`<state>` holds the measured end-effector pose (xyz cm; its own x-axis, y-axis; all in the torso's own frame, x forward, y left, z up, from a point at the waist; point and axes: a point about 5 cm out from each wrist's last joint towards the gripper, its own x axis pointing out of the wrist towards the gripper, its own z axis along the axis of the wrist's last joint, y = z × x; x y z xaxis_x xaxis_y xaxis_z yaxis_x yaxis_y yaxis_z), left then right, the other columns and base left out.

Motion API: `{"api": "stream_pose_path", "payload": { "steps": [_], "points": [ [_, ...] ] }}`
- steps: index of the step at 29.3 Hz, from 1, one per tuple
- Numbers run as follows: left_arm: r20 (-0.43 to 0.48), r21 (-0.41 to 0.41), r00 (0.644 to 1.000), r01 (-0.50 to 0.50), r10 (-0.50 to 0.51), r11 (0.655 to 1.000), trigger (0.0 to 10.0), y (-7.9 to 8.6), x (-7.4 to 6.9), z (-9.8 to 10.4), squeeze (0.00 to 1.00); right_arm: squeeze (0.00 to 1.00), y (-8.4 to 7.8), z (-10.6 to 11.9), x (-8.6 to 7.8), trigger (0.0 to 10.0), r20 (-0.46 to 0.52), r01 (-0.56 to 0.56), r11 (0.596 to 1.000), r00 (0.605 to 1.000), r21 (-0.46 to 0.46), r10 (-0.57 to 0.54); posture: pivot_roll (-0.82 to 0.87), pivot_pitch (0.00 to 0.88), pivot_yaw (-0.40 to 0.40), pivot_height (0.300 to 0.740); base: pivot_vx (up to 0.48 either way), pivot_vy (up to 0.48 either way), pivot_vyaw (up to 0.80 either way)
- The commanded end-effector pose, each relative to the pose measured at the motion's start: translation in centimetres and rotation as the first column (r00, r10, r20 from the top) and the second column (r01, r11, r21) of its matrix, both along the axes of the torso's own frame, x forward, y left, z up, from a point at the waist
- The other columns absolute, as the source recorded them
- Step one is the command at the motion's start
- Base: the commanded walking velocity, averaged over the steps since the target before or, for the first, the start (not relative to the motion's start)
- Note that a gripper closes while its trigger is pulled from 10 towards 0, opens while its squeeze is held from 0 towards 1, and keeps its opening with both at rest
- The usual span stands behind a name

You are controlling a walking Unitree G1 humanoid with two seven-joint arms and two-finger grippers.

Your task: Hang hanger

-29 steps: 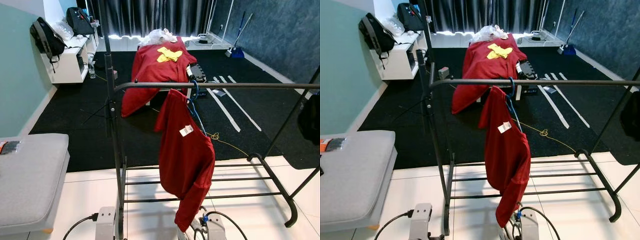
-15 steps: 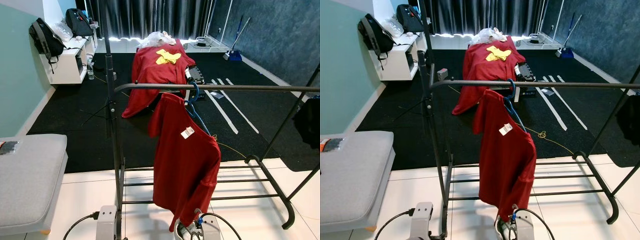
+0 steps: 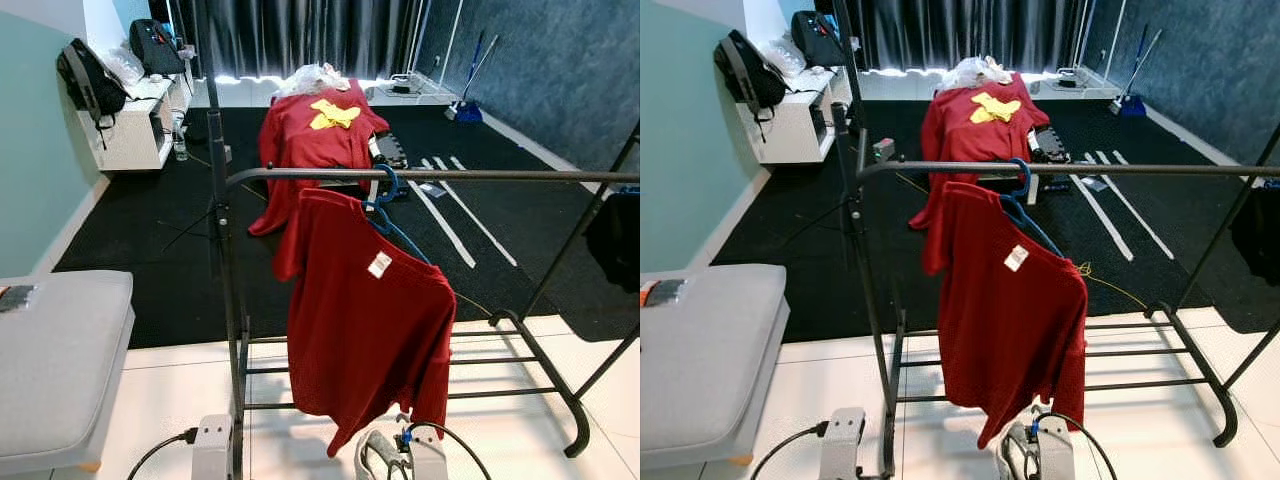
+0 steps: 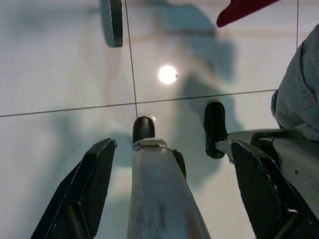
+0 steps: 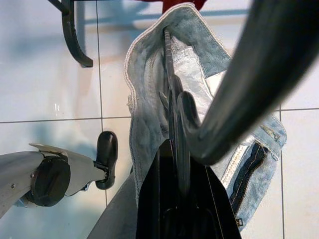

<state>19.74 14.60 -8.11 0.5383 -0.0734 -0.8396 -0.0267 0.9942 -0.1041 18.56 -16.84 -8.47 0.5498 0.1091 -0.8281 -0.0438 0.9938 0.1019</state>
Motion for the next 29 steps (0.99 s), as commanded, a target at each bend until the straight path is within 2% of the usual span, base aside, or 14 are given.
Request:
{"api": "stream_pose_path", "payload": {
  "steps": [1, 2, 12, 20, 25, 29],
  "points": [
    [-0.017, 0.001, 1.0, -0.003, 0.003, 1.0, 10.0, 0.2, -0.6, -0.3, 0.0, 0.0, 0.4, -0.2, -0.4, 10.0, -0.016, 0.001, 1.0, 1.0, 0.019, -0.001, 0.06, 0.0, -0.029, 0.74, 0.0, 0.0, 0.0],
    [-0.027, -0.001, 1.0, 0.011, -0.011, 1.0, 10.0, 0.1, -1.1, -0.6, 0.0, 0.0, 0.3, -0.3, -0.6, 10.0, -0.018, 0.009, 1.0, 1.0, 0.02, -0.009, 0.05, 0.0, -0.017, 0.74, 0.0, 0.0, 0.0],
    [-0.055, 0.003, 0.998, 0.037, -0.037, 0.999, 10.0, -0.6, -2.2, -1.1, 0.0, 0.0, 0.3, -0.6, -1.3, 10.0, -0.031, 0.028, 0.999, 0.999, 0.019, -0.028, 0.04, 0.0, -0.006, 0.74, 0.0, 0.0, 0.0],
    [-0.051, 0.005, 0.996, 0.078, -0.078, 0.997, 10.0, -1.1, -1.8, -0.9, 0.0, 0.0, 0.3, -0.5, -1.0, 10.0, -0.018, 0.033, 0.999, 0.999, 0.017, -0.033, 0.03, 0.0, -0.002, 0.74, 0.0, 0.0, 0.0],
    [-0.019, 0.01, 0.999, 0.048, -0.048, 0.999, 10.0, -1.0, -1.1, -0.5, 0.0, 0.0, 0.3, -0.5, -0.9, 10.0, -0.019, 0.029, 0.999, 0.999, 0.015, -0.029, 0.06, 0.0, -0.031, 0.74, 0.0, 0.0, 0.0],
    [-0.02, 0.009, 0.999, 0.027, -0.027, 1.0, 10.0, -0.9, -1.0, -0.5, 0.0, 0.0, 0.1, -0.4, -0.7, 10.0, -0.02, 0.024, 1.0, 1.0, 0.015, -0.023, 0.07, 0.0, -0.035, 0.74, 0.0, 0.0, 0.0]
  ]
}}
